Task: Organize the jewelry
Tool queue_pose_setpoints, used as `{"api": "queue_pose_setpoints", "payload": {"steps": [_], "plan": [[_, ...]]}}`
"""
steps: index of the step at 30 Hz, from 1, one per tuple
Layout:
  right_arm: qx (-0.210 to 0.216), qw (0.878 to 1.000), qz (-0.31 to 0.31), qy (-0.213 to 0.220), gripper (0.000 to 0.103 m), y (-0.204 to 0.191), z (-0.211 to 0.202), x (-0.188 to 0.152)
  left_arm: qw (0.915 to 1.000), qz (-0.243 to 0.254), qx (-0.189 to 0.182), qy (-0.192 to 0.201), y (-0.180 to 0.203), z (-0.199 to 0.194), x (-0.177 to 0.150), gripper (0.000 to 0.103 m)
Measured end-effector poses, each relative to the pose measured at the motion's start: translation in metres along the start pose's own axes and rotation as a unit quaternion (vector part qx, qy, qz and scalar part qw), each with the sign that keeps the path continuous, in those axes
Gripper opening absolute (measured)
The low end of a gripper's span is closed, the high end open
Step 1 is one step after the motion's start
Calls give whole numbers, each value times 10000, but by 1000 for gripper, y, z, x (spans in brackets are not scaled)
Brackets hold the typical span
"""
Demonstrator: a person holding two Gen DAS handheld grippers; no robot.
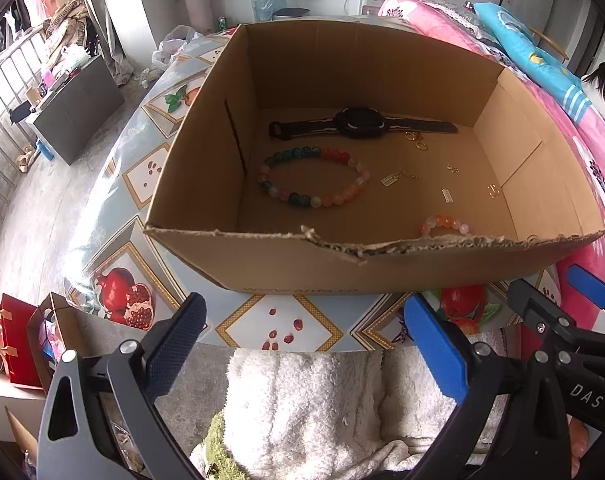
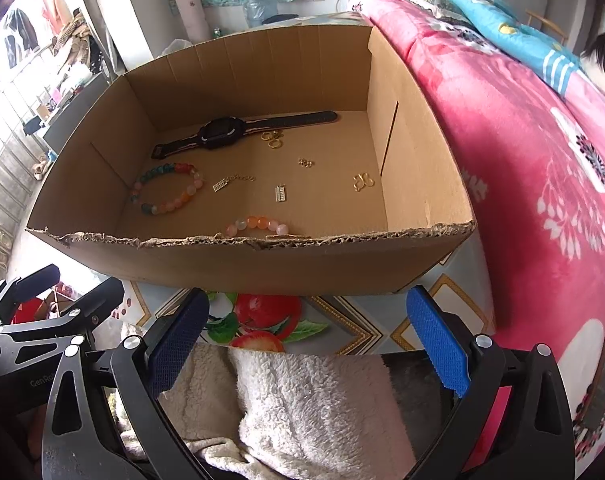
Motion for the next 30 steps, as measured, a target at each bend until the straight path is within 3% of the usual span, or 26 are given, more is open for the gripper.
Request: {"api": "queue_pose_setpoints", "payload": {"steps": [30], "plan": [[-75,9999,35,-87,95,2,4,2,9998,-57,-69,-156,-2,8,1,97]]}}
Point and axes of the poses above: each gripper's, at about its wrist camera, not at the fingertips, and z roughly the way its jaws point, y to its right, x to its top, the point moved 6 cm from there along z, roughly the way its jaws point, and after that the axes turned 5 degrees about y, right-handed, at the moved point
